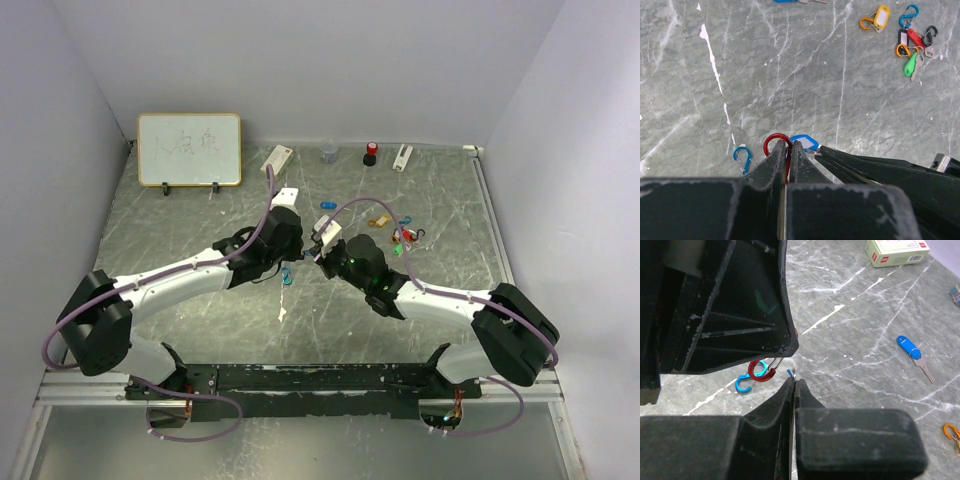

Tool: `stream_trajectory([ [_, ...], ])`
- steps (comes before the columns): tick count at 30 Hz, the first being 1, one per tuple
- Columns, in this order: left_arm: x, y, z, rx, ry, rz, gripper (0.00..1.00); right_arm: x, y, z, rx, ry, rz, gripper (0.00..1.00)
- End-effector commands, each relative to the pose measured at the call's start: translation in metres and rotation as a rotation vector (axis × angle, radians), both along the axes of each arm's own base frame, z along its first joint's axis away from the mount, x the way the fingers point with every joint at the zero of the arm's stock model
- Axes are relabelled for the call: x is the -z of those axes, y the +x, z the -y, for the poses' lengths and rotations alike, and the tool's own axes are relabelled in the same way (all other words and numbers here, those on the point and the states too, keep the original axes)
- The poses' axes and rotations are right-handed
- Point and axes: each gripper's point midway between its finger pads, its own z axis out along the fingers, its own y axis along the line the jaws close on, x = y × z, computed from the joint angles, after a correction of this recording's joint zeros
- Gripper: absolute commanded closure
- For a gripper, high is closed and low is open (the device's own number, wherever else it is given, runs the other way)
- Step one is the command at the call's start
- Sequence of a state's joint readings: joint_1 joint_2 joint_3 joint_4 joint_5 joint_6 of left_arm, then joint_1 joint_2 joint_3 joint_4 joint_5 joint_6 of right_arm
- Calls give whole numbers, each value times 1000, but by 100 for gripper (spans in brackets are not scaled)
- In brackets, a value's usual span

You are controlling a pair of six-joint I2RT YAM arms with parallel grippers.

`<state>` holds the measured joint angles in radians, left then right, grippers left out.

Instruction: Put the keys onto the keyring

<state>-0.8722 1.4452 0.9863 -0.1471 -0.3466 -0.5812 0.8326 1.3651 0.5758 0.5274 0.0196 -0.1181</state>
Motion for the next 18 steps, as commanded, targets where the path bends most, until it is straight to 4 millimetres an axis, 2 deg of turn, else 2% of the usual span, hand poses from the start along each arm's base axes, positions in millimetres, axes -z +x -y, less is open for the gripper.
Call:
stream_trajectory([
  [1, -6, 4, 8, 22, -13, 11, 93, -9, 1, -1, 0, 15, 40, 100],
  [18, -6, 9, 12, 18, -13, 20, 93, -8, -5, -8, -44, 7, 47, 100],
])
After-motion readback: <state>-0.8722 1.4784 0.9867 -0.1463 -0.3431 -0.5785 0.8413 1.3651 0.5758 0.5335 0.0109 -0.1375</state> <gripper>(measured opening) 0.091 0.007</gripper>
